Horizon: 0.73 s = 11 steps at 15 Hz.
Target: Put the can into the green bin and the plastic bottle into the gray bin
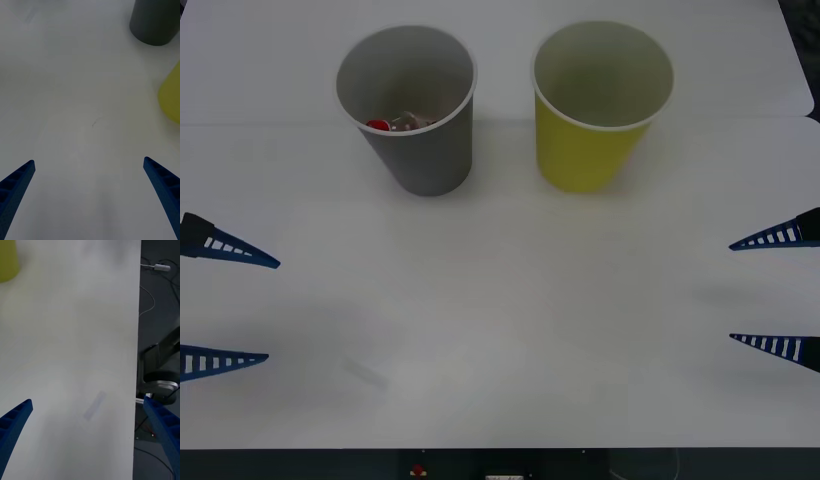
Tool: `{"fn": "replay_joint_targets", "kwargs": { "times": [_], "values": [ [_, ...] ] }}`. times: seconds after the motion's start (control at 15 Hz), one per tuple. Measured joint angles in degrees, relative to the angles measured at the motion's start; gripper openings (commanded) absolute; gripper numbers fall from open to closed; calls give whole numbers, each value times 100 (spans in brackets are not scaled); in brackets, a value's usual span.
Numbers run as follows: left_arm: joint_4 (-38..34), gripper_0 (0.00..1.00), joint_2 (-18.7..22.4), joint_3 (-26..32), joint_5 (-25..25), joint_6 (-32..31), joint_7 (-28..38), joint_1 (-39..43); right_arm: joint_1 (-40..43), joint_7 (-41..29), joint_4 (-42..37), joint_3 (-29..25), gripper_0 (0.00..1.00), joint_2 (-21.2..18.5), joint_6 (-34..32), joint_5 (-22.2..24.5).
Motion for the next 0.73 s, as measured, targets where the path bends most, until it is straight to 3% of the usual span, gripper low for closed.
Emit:
{"fn": "replay_joint_targets", "kwargs": {
  "times": [0.4,0.73],
  "values": [
    [-82,100,17,-111,-458,-2,-318,-97,0,0,0,0,100,0,0,0],
    [-207,100,16,-122,-551,14,-358,-138,0,0,0,0,100,0,0,0]
  ]
}}
